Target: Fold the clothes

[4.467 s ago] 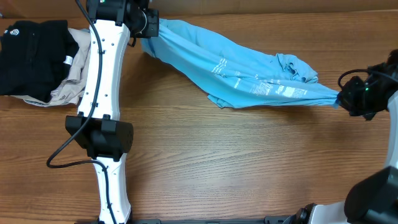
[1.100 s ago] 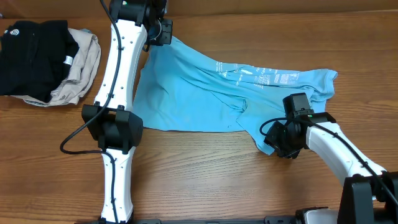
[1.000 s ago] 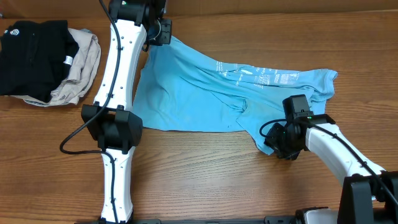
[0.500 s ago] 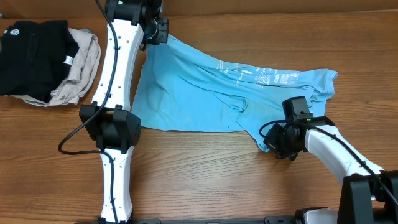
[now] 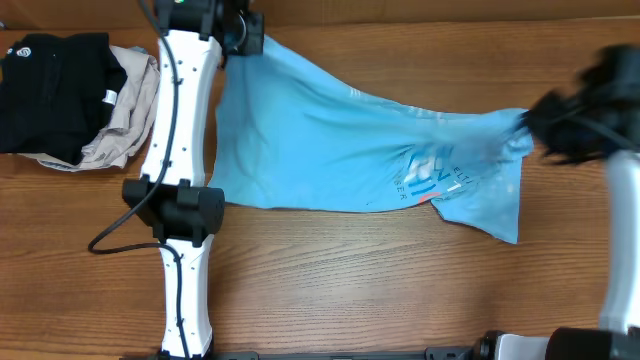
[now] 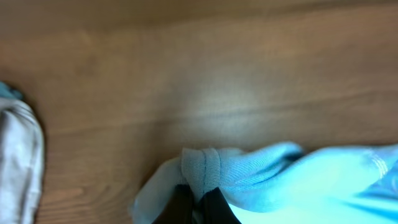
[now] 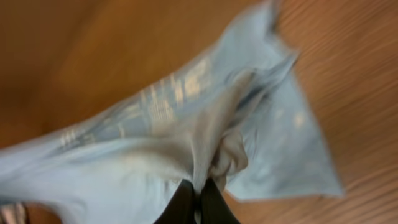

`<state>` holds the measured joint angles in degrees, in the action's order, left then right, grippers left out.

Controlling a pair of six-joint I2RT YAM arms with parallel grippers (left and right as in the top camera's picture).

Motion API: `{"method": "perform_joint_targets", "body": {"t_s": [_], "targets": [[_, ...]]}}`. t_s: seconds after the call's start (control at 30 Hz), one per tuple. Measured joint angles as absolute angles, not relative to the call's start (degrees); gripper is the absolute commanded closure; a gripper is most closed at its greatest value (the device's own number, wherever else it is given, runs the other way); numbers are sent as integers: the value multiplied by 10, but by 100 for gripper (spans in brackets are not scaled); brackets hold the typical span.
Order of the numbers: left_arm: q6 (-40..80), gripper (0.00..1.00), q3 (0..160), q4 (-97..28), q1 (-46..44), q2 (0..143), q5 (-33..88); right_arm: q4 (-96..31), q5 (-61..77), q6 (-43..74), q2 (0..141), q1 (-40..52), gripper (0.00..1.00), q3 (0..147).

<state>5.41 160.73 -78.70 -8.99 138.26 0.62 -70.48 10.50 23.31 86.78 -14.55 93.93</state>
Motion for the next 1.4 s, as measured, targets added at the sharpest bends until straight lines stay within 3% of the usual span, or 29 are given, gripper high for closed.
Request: {"method": "perform_joint_targets", "body": {"t_s": [0.27,0.73,1.17,1.4], "targets": [[54,96,1691,-792,-80,1313,6,-779,106,207,866,-263,96,1130],[54,96,1703,-858,-80,1268,38,-851,109,182,865,-303,96,1154],[28,96,1555,-894,-129,1296,54,-824,104,156,865,-304,96,978],[15,96,1441,-839,-148,1304,53,-774,101,150,865,-304,96,898]]}}
